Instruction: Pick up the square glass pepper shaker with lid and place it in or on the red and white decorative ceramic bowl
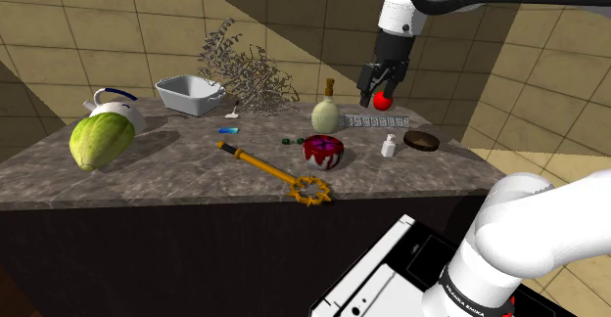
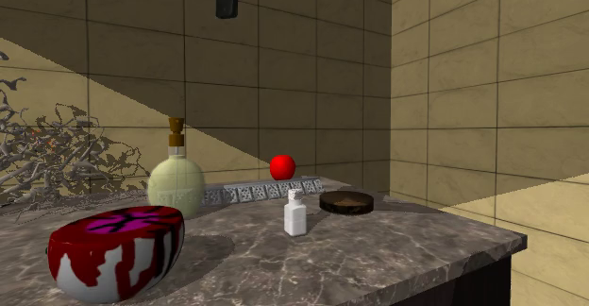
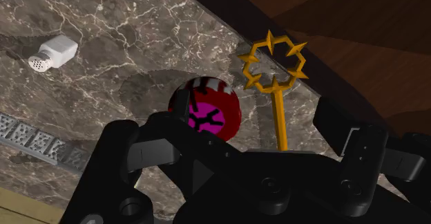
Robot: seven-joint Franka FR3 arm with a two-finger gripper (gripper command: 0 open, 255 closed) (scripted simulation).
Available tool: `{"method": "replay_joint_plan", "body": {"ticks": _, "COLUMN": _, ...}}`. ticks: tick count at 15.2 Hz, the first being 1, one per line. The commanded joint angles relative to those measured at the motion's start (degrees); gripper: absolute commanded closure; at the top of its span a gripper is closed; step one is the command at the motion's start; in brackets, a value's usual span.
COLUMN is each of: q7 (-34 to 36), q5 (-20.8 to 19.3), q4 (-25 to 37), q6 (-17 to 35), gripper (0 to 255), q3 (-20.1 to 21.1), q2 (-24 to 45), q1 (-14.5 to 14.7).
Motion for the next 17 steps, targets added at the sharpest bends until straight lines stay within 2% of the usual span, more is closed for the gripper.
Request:
{"method": "replay_joint_plan", "body": {"ticks": 1, "q7": 0.0, "q5": 0.0, "q4": 0.0, "q6": 0.0, "gripper": 0, "q3": 0.0, "q2": 0.0, "q1": 0.0}}
{"method": "replay_joint_plan", "body": {"ticks": 9, "q7": -7.62, "q5": -4.36, "q4": -3.12, "q6": 8.59, "gripper": 0, "q3": -8.95, "q2": 5.8, "q1": -3.41}}
{"method": "replay_joint_plan", "body": {"ticks": 17, "q7": -15.43, "q5": -6.76, "q4": -2.11, "q6": 17.47, "gripper": 0, "q3": -18.05, "q2": 15.85, "q1": -5.93}}
